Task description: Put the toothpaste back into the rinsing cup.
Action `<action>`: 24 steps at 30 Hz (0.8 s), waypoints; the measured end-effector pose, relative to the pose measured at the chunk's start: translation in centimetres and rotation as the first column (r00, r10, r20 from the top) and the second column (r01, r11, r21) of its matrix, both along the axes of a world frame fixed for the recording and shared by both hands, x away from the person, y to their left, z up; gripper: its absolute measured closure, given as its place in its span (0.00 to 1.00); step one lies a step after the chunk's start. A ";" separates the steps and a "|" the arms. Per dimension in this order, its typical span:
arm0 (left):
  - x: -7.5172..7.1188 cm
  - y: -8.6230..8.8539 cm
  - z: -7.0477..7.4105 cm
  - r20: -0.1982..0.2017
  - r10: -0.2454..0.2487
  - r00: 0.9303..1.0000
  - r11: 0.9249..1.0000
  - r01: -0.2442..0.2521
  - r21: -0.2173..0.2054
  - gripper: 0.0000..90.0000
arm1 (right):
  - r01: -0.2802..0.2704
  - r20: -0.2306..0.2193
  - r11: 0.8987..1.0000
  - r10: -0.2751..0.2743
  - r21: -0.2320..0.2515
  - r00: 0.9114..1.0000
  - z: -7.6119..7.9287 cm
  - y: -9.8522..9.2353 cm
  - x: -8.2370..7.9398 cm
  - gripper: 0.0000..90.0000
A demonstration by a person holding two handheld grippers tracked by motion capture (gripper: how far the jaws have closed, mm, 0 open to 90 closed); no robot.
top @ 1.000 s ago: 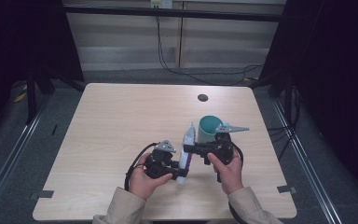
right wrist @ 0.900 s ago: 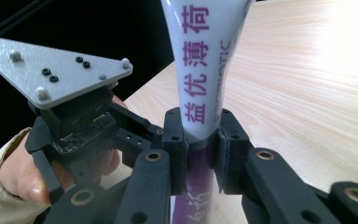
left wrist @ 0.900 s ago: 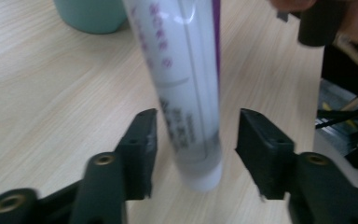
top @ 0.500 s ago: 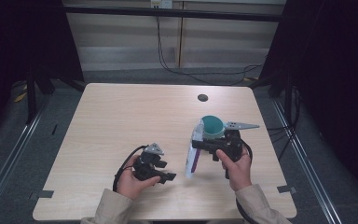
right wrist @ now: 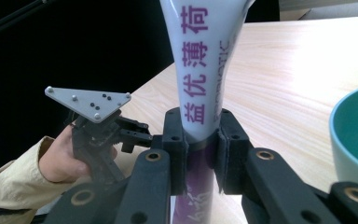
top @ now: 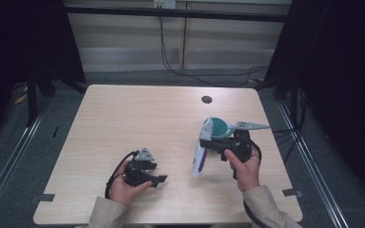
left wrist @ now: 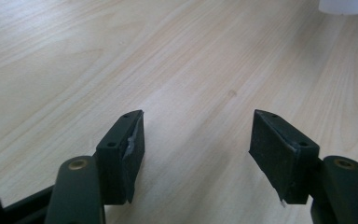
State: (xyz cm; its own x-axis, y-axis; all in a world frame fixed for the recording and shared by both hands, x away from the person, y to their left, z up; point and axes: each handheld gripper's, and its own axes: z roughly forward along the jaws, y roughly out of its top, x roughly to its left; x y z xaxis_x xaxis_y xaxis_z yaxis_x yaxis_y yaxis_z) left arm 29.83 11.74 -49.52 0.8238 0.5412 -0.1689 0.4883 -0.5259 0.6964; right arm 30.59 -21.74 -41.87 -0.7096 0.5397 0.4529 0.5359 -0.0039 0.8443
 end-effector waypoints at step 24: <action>-0.8 0.5 -1.3 0.132 -0.035 0.991 0.999 0.030 0.034 0.26 | 0.018 0.067 1.000 -0.017 -0.012 0.998 2.6 -0.7 0.9 0.85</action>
State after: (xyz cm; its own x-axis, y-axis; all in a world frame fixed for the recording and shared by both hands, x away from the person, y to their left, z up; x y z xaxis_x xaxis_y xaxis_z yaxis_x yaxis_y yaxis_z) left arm 29.01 12.20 -50.78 0.8550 0.5170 -0.0400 0.3751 -0.5634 0.7362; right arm 31.46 -22.40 -39.27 -0.7285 0.5576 0.3980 0.4784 -0.0017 0.8781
